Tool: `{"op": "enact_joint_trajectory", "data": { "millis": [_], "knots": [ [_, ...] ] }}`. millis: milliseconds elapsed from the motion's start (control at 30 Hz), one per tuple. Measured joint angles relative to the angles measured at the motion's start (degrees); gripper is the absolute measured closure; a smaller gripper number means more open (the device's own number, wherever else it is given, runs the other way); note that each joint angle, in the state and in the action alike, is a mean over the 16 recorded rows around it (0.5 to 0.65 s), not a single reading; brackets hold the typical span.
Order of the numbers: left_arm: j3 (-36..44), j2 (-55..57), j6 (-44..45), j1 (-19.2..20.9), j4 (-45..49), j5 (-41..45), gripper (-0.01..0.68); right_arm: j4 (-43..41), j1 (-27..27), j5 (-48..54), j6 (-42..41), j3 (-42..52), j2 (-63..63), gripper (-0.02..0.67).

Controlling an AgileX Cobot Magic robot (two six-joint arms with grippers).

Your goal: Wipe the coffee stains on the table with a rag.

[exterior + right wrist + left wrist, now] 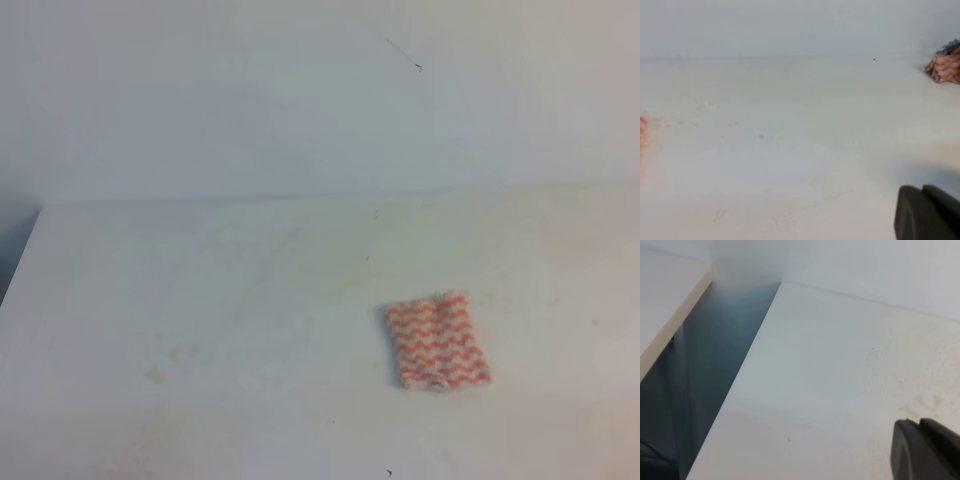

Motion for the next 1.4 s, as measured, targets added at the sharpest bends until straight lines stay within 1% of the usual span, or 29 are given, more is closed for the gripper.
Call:
{"op": "enact_joint_trajectory", "data": {
  "millis": [1400],
  "knots": [
    [0.00, 0.00, 0.00, 0.00, 0.00, 0.00, 0.674, 0.00, 0.00, -0.03, 0.08, 0.00, 0.10, 0.652]
  ]
}}
